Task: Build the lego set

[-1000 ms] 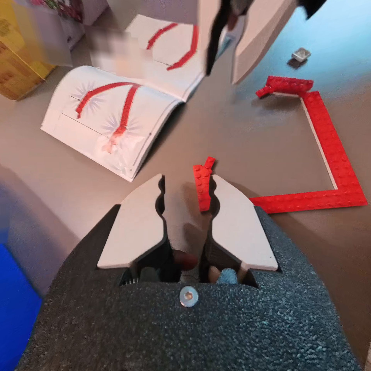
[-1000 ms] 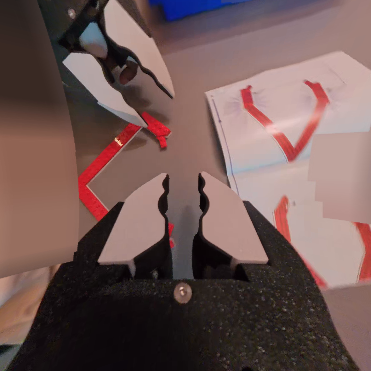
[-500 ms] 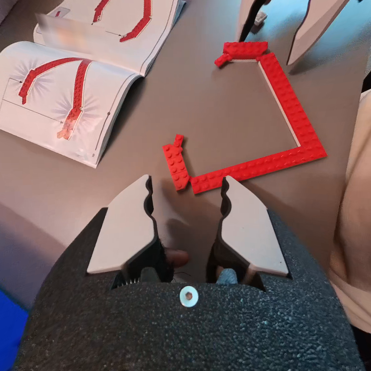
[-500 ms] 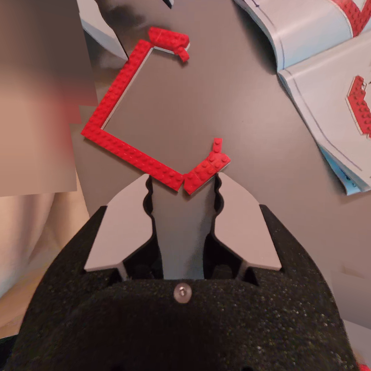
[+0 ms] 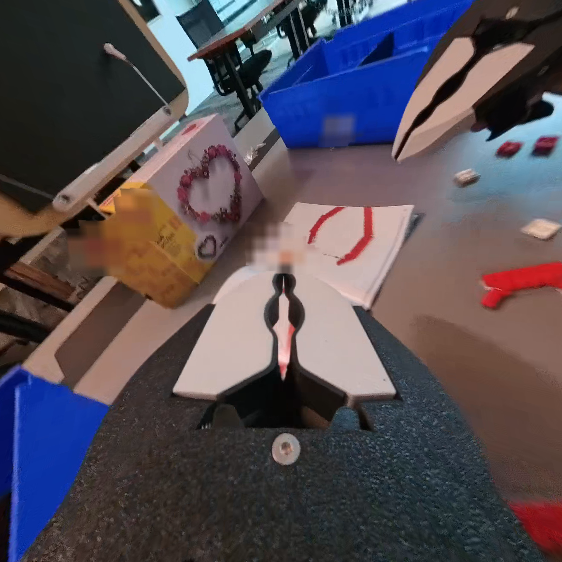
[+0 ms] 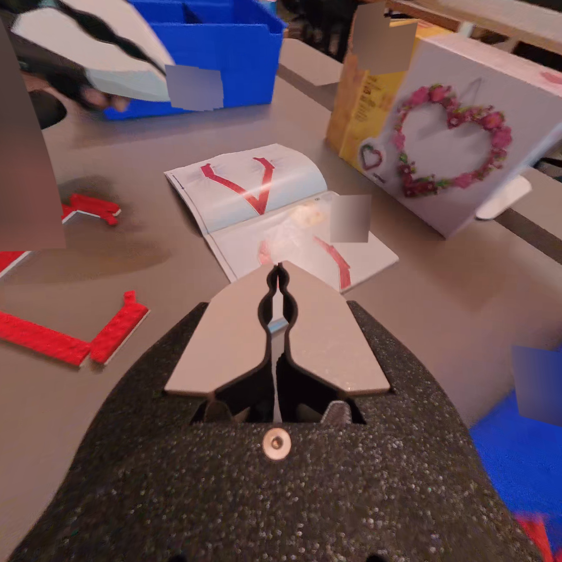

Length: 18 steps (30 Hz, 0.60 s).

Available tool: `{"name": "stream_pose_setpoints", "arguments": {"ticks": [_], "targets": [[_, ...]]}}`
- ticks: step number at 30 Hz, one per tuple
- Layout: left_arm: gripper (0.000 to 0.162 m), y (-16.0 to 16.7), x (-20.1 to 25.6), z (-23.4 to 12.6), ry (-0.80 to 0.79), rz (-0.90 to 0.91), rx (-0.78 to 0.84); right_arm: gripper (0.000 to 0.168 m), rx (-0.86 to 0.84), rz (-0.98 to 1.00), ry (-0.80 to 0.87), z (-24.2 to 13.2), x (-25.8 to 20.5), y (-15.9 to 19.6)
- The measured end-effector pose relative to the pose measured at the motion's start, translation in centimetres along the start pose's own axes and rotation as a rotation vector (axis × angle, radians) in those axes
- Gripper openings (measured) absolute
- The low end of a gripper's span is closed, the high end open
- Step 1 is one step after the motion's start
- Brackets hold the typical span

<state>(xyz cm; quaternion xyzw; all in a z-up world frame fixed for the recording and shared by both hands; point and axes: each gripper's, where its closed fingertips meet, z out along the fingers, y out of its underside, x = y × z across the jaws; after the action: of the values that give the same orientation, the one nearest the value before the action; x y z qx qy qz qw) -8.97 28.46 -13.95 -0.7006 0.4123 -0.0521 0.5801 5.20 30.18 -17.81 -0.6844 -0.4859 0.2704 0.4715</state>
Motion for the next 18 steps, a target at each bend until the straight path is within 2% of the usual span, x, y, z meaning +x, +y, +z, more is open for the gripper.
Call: {"name": "stream_pose_setpoints", "arguments": {"ticks": [2, 4, 8, 9, 13, 18], "targets": [[0.000, 0.6, -0.4, 3.1, -0.006, 0.091, -0.079, 0.000, -0.052, -0.036, -0.038, 2.1, 0.5, 0.1], [0.001, 3.3, 1.5, 5.2, 0.112, 0.165, -0.257, 0.000, -0.182, -0.098, -0.058, 4.2, 0.9, 1.3], [0.001, 8.7, 3.7, 6.4, 0.189, 0.194, -0.417, 0.000, -0.378, -0.109, -0.106, 6.9, 0.7, 4.8], [0.000, 8.4, 3.7, 6.4, 0.172, 0.174, -0.363, 0.000, -0.362, -0.087, -0.104, 7.0, 0.5, 4.9], [0.000, 8.6, 3.8, 6.2, 0.195, 0.061, -0.334, 0.000, -0.262, -0.129, -0.086, 6.7, 0.3, 5.1], [0.000, 8.7, 3.8, 6.2, 0.225, -0.054, -0.309, 0.000, -0.258, -0.167, -0.065, 6.6, 0.3, 5.1]]}}
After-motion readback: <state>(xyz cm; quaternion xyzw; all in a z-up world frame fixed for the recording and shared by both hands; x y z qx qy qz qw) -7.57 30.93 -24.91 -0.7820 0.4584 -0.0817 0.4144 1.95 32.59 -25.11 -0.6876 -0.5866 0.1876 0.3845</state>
